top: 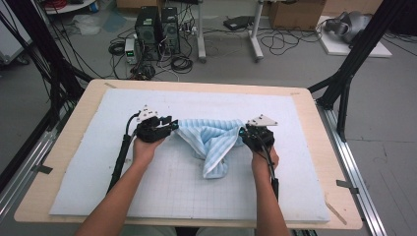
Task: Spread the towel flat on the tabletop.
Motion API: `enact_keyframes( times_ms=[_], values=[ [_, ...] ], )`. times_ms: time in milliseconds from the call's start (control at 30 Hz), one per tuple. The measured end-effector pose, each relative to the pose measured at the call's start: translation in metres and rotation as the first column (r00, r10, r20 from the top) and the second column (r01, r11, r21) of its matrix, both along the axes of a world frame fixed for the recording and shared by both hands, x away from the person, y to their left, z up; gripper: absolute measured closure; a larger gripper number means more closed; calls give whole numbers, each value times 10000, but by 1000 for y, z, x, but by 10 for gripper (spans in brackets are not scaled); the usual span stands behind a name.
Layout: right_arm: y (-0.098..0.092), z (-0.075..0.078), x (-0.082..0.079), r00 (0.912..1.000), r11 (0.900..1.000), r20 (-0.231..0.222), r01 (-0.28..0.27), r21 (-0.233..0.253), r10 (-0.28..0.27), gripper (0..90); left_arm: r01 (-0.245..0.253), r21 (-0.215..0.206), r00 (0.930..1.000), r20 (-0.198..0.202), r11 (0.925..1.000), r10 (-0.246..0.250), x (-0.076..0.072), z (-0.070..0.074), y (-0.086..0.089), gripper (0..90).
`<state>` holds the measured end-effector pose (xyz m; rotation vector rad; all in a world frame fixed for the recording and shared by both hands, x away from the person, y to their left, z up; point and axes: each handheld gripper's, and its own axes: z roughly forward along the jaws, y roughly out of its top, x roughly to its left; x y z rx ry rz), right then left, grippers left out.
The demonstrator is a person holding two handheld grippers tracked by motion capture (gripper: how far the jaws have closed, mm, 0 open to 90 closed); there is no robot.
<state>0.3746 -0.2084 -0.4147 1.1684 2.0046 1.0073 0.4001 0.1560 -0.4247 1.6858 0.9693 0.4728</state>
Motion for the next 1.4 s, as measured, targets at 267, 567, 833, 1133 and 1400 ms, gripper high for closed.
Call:
enact_keyframes(
  times_ms=[267,567,833,1133,1400],
  values=[
    [-21,17,-37,9949,9934,800,526,1022,-609,532,74,-153,9989,465,9999,-67,-18,10,11,409],
    [-14,12,-69,9968,9847,778,-337,1712,206,424,400,-389,9975,590,9984,-376,-38,8,19,396],
    [15,-3,-79,9902,9450,-220,-1249,3022,1379,262,423,-455,9973,623,9981,-394,-51,7,25,381],
    [45,-21,-75,9580,9546,-1370,-2227,1980,2519,708,695,-391,9958,624,9968,-670,-68,7,20,401],
    [30,-14,-82,9685,9626,-602,-2314,1410,2416,870,824,-365,9955,506,9959,-805,-67,1,13,427]
  ],
)
